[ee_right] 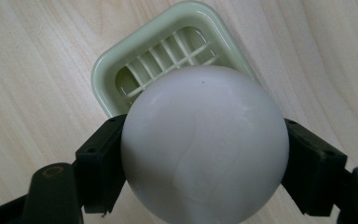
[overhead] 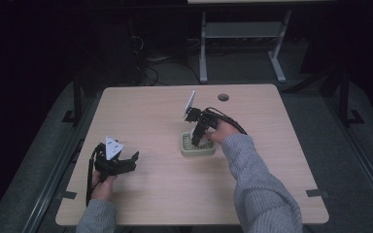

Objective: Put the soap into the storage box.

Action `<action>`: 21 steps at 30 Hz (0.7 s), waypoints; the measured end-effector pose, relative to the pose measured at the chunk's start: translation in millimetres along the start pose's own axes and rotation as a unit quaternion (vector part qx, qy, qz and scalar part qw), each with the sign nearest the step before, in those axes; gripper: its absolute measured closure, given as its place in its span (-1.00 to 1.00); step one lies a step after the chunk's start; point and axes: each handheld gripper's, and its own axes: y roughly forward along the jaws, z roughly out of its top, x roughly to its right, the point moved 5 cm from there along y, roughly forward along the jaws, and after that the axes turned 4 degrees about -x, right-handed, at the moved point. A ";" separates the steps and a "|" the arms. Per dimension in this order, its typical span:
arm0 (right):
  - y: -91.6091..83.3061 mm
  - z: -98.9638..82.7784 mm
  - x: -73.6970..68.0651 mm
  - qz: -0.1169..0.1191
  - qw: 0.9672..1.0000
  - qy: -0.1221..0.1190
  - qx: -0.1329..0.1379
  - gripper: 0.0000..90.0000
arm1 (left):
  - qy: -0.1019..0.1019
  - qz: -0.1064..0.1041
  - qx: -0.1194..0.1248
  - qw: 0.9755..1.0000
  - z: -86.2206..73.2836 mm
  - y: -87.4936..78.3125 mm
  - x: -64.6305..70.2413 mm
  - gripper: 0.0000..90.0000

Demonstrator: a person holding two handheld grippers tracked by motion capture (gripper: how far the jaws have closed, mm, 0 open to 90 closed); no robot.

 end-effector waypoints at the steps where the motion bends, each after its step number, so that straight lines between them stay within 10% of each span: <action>1: 0.8 0.1 0.1 0.000 1.000 0.000 0.001 -0.48 | 0.000 0.000 0.000 1.000 0.1 0.1 0.1 -0.67; 21: 15.9 2.4 0.5 -0.005 1.000 0.009 -0.006 -0.48 | 0.000 -0.001 0.000 1.000 0.1 -0.1 0.5 -0.67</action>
